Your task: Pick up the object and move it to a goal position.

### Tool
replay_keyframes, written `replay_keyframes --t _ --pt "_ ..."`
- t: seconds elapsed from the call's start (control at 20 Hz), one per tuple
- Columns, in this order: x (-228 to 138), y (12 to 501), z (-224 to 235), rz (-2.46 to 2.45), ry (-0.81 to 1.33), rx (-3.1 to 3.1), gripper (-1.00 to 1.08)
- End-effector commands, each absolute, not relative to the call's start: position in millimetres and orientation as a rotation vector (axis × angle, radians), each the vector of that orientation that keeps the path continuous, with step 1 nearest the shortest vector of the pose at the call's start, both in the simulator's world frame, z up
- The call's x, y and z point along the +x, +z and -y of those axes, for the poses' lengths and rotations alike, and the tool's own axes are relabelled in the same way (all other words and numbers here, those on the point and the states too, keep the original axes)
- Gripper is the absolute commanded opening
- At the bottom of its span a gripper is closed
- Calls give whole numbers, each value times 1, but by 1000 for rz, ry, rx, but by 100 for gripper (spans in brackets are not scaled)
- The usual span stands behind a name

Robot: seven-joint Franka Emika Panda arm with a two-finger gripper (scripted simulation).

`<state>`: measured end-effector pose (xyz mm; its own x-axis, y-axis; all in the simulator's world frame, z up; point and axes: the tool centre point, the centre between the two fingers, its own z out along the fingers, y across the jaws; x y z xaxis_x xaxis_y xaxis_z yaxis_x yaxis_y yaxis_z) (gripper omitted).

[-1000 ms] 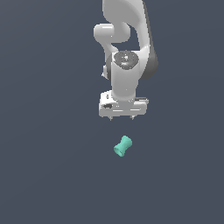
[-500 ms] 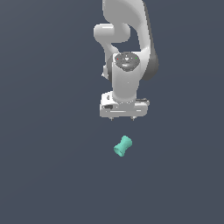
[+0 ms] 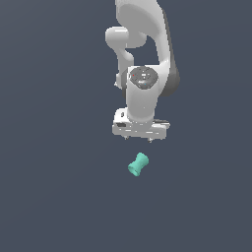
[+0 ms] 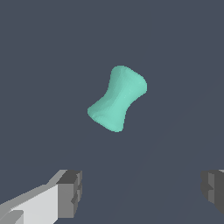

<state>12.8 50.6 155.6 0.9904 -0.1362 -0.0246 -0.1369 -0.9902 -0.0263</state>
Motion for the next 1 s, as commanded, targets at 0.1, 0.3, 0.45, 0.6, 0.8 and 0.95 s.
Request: replay_keyframes --t 0.1,0.3,0.45,0.6,0.8,0.95 --pt "26 147 -51 -386 32 -3093 100" --pt "39 138 -52 -549 28 -3073 100" --pt "48 131 -53 -670 23 -3053 100" --pt "56 125 -54 -782 18 -3031 100" --pt "65 117 -55 -902 11 -3002 100" --pt "70 113 -56 -970 7 -2984 100"
